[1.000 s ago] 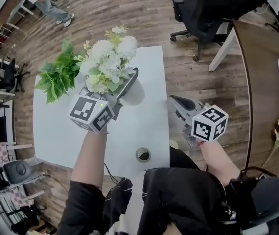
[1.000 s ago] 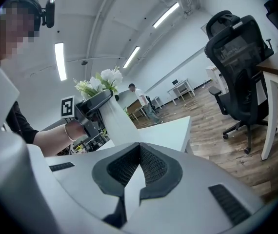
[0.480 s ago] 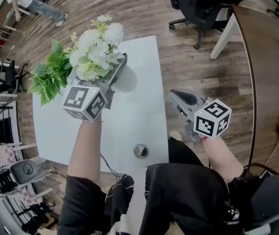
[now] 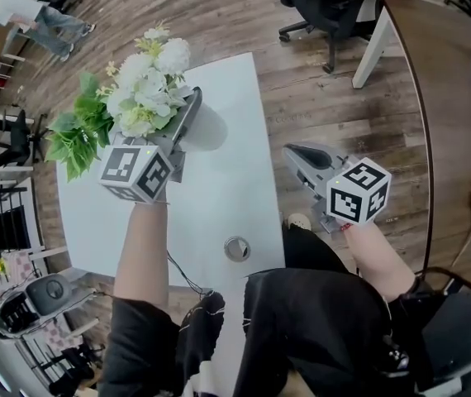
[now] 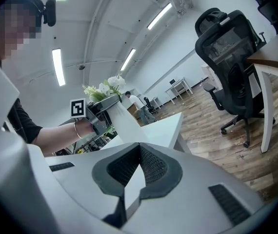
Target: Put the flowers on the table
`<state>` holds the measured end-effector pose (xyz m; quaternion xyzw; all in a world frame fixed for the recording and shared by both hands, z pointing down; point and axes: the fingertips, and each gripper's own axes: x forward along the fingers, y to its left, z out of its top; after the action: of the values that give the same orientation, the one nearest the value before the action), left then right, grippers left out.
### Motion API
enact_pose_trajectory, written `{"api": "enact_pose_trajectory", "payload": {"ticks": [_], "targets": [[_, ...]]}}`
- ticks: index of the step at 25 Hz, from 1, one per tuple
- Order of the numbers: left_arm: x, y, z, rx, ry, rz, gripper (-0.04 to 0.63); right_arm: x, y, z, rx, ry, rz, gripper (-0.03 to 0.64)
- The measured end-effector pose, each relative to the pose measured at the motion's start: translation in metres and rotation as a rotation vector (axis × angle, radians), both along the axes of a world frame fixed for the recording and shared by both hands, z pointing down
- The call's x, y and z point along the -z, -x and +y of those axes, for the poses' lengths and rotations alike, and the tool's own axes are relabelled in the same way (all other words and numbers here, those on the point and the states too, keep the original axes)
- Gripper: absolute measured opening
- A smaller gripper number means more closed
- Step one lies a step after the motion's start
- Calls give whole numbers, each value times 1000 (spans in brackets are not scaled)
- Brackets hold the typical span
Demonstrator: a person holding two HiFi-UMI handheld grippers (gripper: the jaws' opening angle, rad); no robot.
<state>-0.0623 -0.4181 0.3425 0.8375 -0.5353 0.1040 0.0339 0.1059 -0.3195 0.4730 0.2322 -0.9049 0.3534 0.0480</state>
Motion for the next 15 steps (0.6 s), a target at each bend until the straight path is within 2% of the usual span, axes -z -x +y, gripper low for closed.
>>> {"api": "enact_pose_trajectory", "payload": {"ticks": [15], "targets": [[-4,7,10,17,23,-20,387,1,9,15,35,-1,-6,15]]}}
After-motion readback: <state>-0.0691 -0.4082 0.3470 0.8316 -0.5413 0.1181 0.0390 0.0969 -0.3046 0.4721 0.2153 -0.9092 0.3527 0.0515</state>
